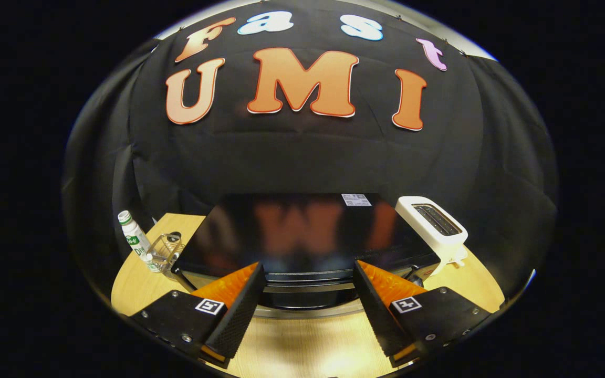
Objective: Open the toaster oven, put the food inside, and close the toaster oven door.
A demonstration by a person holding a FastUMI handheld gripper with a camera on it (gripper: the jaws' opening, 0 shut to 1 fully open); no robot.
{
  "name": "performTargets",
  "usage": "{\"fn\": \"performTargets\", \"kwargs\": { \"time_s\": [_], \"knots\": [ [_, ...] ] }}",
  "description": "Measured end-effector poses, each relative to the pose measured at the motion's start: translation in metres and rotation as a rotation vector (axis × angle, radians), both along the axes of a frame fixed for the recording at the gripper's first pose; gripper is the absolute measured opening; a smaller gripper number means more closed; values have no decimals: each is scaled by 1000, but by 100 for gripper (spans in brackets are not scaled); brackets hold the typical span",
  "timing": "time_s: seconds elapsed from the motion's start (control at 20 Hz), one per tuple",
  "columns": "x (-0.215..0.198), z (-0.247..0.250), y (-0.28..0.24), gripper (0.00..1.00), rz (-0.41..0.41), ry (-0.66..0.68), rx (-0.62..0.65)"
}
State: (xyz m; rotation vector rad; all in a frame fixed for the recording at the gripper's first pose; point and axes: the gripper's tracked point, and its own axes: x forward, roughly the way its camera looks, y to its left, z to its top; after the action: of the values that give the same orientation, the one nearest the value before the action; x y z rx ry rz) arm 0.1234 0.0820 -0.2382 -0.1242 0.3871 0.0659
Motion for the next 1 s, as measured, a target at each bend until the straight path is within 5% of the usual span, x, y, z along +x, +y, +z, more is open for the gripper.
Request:
{"fn": "performTargets", "kwargs": {
  "time_s": [1.0],
  "knots": [
    [-77,-26,-12,99,-5,87,106]
  ]
}}
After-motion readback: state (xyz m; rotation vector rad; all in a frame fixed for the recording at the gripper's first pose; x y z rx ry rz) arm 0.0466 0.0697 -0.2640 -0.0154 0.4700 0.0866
